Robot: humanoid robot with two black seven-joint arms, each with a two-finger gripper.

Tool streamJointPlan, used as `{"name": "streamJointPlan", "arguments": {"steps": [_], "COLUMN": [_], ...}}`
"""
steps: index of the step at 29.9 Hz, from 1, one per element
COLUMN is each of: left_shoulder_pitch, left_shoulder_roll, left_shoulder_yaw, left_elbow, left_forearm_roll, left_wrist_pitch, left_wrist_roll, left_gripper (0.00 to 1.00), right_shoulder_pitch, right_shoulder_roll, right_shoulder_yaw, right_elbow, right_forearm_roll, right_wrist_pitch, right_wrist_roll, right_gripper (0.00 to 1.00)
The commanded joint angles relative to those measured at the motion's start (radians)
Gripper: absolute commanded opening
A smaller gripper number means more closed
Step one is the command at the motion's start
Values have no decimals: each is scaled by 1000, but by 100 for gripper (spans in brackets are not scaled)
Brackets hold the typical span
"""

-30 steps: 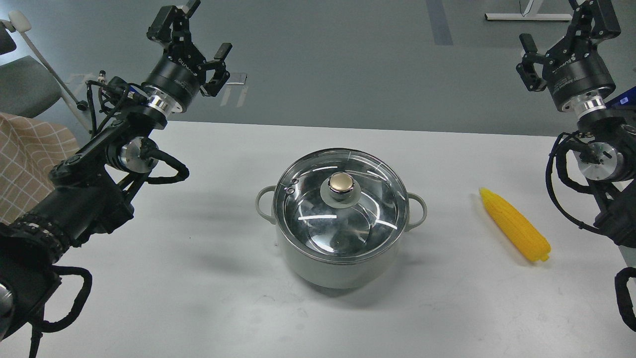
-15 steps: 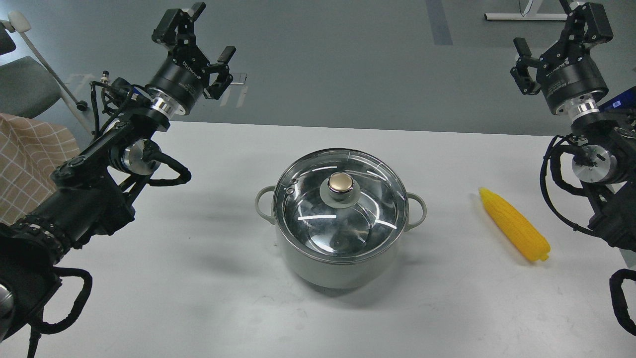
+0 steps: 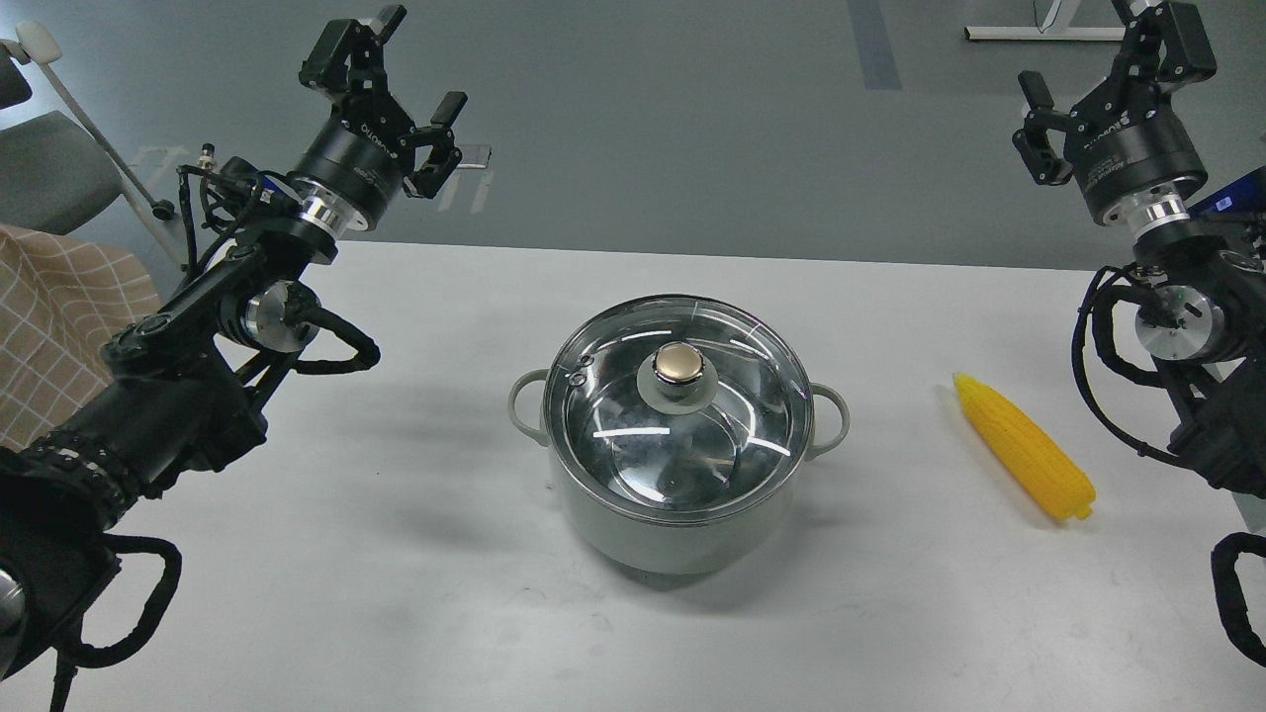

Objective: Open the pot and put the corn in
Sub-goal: 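Move the left gripper over the pot toward the gold lid knob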

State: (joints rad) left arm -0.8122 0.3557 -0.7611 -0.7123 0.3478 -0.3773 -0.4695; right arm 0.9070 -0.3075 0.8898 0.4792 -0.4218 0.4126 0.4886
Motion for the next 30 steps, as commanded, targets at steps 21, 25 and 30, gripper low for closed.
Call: {"name": "streamJointPlan", "arguments": {"steps": [21, 25, 30], "left_shoulder_pitch": [-67, -58, -67], "left_shoulder_roll": [269, 218, 192], "left_shoulder_yaw": [-3, 34, 196], "left_elbow": [-791, -799, -789], "left_forearm_roll": [1372, 1694, 1834], "left_wrist_pitch": [101, 132, 182], "left_wrist_roll": [-19, -19, -19], "left_gripper": [98, 98, 98], "right_shoulder_pitch": [-10, -17, -22], "right_shoulder_roll": [-47, -48, -47], "right_shoulder_yaw": [-2, -2, 0], "right_elbow": [13, 19, 26], "right_forearm_roll": [1, 1, 1], "right_wrist_pitch": [0, 0, -2], "right_wrist_roll": [0, 0, 0], "right_gripper": [100, 100, 100]}}
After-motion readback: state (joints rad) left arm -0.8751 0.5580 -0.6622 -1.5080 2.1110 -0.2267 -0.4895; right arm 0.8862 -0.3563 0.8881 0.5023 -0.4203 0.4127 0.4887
